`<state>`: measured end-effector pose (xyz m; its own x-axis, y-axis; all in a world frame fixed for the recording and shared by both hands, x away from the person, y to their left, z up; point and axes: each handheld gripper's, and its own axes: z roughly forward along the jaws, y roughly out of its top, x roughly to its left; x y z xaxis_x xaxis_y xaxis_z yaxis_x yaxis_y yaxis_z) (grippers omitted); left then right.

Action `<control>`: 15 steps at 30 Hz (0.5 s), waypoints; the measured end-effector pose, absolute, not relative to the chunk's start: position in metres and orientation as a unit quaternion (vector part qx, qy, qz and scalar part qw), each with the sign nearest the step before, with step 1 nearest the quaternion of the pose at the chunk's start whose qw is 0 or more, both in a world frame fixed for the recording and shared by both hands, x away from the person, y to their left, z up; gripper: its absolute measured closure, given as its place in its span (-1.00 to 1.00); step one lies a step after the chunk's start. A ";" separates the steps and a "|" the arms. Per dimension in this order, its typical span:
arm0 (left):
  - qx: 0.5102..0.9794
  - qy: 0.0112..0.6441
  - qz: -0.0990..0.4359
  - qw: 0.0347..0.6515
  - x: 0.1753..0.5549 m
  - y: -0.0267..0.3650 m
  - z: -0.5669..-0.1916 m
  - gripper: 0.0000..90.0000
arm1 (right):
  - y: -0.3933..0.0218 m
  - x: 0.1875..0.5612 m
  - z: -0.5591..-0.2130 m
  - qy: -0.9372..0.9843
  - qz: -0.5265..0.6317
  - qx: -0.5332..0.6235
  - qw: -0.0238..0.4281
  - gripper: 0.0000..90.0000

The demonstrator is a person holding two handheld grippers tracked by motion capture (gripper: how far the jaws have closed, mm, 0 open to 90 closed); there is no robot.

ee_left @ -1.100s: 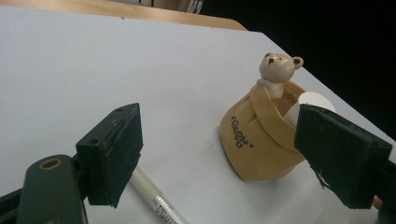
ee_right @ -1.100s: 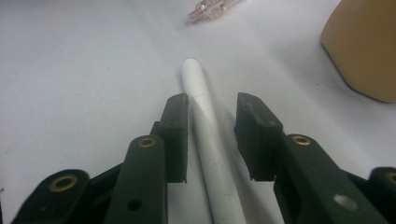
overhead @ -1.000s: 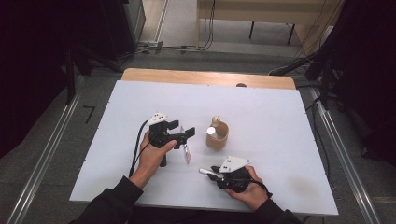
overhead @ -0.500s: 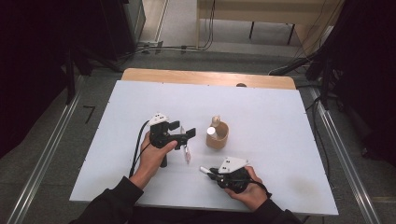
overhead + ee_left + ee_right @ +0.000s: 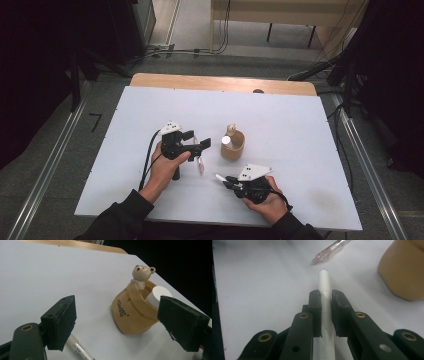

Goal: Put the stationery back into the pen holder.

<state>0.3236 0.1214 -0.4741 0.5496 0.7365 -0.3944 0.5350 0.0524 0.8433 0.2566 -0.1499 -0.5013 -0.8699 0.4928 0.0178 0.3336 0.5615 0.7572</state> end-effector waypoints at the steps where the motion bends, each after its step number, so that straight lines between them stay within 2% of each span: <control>1: 0.683 0.465 0.090 0.556 0.323 0.121 -0.474 -0.63 | -0.151 0.257 -0.500 0.876 0.408 0.237 0.099 0.71; 15: 0.691 0.454 0.067 0.559 0.314 0.114 -0.474 -0.63 | -0.166 0.263 -0.480 0.840 0.458 0.269 0.105 0.71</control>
